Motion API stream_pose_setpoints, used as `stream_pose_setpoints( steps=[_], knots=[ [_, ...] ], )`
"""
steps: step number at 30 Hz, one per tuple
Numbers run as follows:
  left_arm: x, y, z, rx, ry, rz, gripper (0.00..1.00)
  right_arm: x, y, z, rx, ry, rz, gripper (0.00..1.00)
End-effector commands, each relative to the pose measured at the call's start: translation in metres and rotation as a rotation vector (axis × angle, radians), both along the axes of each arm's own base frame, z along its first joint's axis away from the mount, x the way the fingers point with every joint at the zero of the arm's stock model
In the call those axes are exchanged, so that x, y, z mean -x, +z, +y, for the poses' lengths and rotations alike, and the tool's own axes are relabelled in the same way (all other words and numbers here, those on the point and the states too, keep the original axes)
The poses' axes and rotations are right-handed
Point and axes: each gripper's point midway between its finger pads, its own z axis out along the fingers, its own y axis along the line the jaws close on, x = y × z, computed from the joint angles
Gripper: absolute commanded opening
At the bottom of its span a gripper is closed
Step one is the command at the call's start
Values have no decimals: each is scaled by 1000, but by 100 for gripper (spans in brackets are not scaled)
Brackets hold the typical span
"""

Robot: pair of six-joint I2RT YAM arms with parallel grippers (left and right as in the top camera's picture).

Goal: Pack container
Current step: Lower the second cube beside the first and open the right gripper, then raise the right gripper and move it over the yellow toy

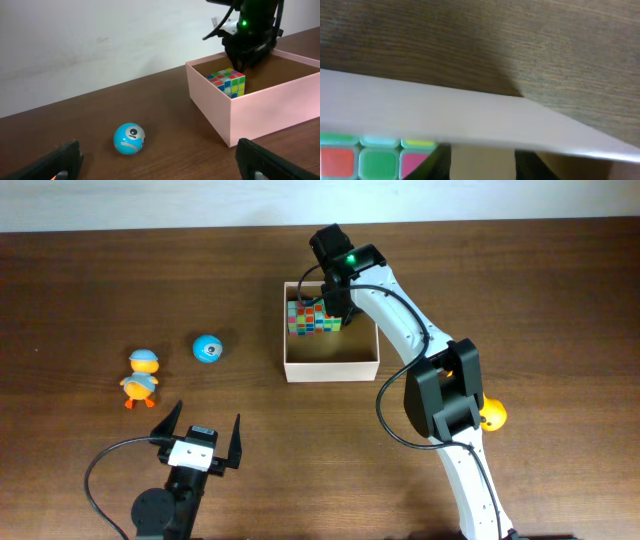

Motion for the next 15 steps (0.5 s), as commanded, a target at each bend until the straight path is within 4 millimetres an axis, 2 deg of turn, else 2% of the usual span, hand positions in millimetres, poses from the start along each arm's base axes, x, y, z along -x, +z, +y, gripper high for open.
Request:
stream_pose_setpoints(
  steps=[1,7,15],
  knots=[
    [0,-1,2,-12,8,-5,99,-12,23,0,-5,2,-57,38],
    [0,-1,2,-12,8,-5,99,-16,58,3,-30,2,-109,38],
    [0,-1,2,-12,8,-5,99,-9,121,-1,-61,-6,-167,40]
  ],
)
